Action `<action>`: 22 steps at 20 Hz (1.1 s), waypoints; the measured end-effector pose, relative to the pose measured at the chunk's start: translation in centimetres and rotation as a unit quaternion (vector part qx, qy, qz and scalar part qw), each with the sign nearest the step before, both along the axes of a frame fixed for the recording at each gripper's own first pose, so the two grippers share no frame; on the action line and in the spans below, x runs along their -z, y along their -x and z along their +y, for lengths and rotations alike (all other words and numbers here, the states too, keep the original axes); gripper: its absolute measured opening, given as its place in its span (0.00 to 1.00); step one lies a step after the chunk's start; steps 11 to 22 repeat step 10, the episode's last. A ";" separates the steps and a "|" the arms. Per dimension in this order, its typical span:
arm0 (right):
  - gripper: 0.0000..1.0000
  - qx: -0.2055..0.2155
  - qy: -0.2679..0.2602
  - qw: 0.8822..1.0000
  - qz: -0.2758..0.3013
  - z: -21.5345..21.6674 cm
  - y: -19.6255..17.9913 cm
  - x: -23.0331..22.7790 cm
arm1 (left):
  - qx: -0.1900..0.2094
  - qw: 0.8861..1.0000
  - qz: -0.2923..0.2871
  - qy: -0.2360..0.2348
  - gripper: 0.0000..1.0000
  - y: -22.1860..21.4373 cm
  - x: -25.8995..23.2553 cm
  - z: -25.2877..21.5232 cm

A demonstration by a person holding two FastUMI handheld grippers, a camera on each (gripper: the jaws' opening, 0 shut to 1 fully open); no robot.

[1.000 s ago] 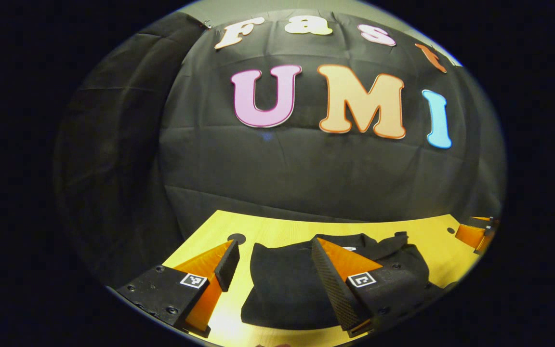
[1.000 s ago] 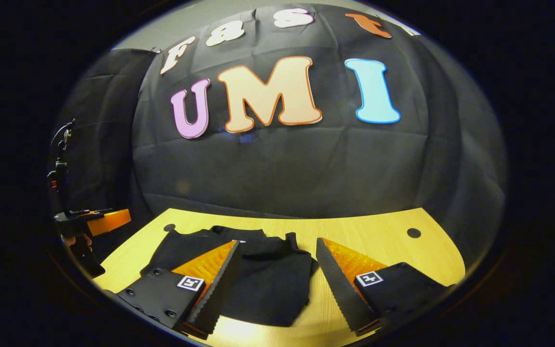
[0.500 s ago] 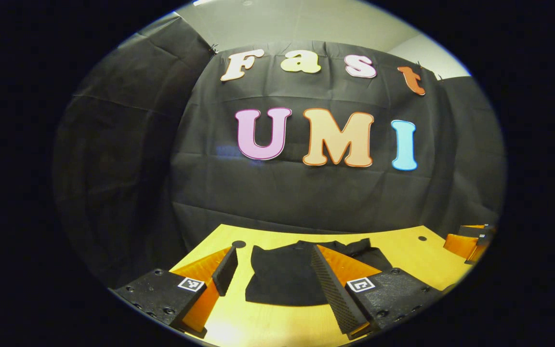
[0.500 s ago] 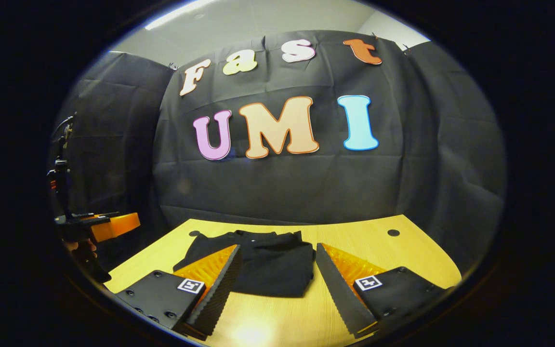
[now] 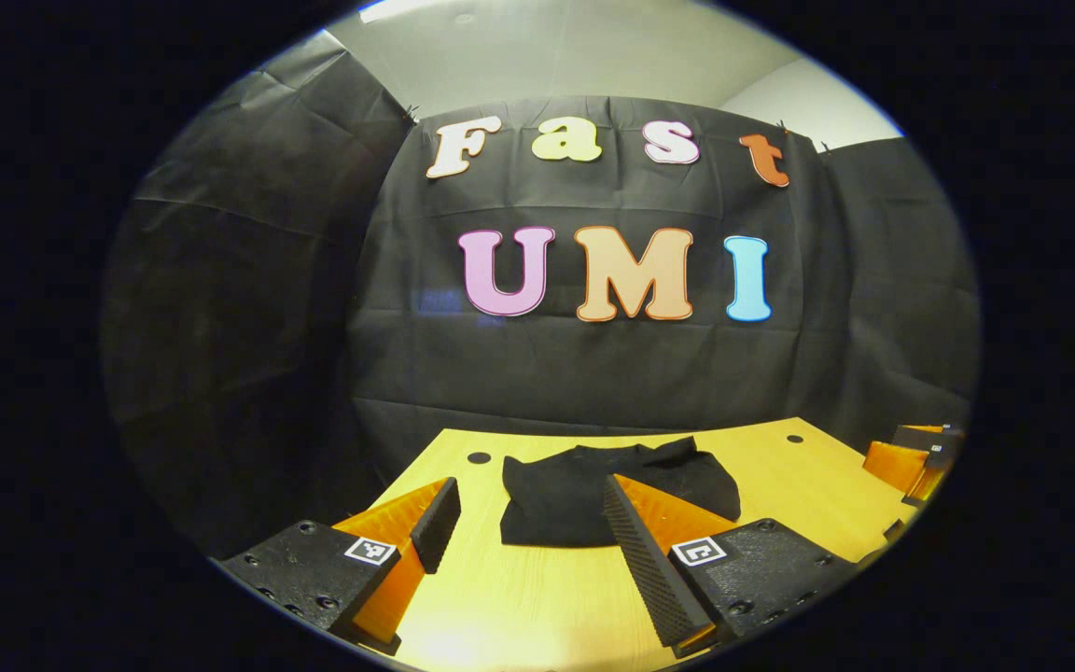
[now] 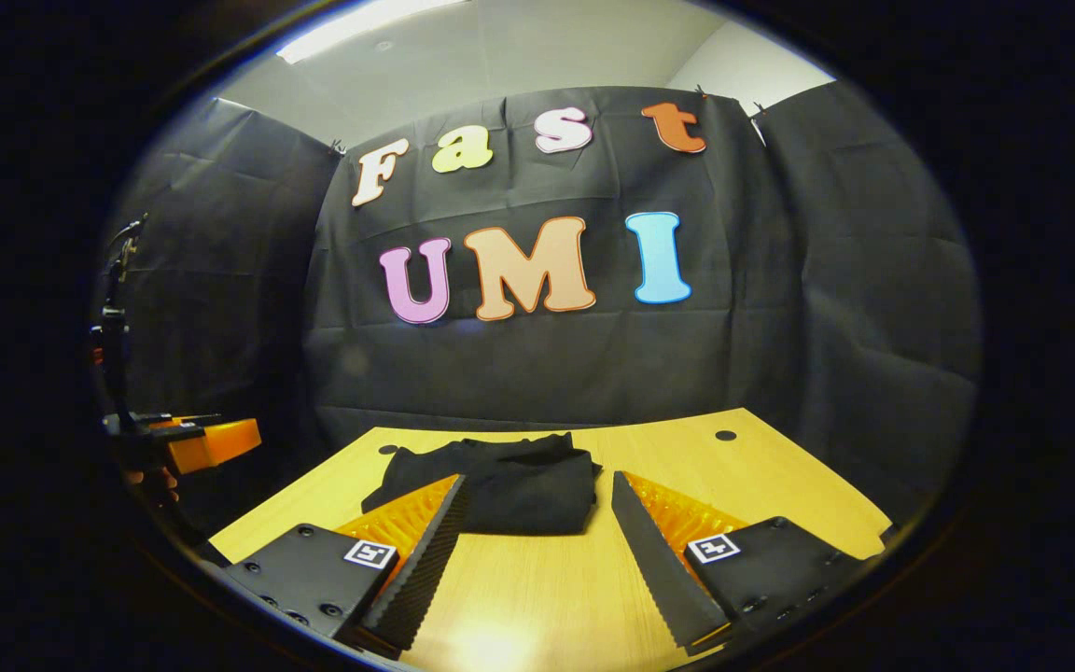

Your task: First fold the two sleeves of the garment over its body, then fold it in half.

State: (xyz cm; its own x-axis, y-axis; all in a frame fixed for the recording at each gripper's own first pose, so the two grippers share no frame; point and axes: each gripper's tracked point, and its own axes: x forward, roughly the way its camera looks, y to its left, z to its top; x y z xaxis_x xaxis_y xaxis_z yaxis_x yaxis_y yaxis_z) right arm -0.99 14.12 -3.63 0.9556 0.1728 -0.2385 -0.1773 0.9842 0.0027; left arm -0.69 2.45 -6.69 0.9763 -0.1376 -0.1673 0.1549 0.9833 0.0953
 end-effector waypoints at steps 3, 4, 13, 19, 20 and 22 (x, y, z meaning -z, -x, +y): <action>0.94 -0.005 0.010 1.000 -0.002 0.5 1.6 0.3 | -0.002 1.000 0.004 -0.011 0.89 1.9 0.0 1.3; 0.94 -0.007 0.011 1.000 -0.004 0.7 2.1 0.2 | -0.003 1.000 0.005 -0.012 0.89 2.5 0.0 1.5; 0.94 -0.004 0.004 1.000 -0.004 1.0 3.4 0.2 | -0.015 1.000 0.003 -0.017 0.89 4.6 -0.3 2.9; 0.94 -0.004 0.004 1.000 -0.004 1.0 3.4 0.2 | -0.015 1.000 0.003 -0.017 0.89 4.6 -0.3 2.9; 0.94 -0.004 0.004 1.000 -0.004 1.0 3.4 0.2 | -0.015 1.000 0.003 -0.017 0.89 4.6 -0.3 2.9; 0.94 -0.004 0.004 1.000 -0.004 1.0 3.4 0.2 | -0.015 1.000 0.003 -0.017 0.89 4.6 -0.3 2.9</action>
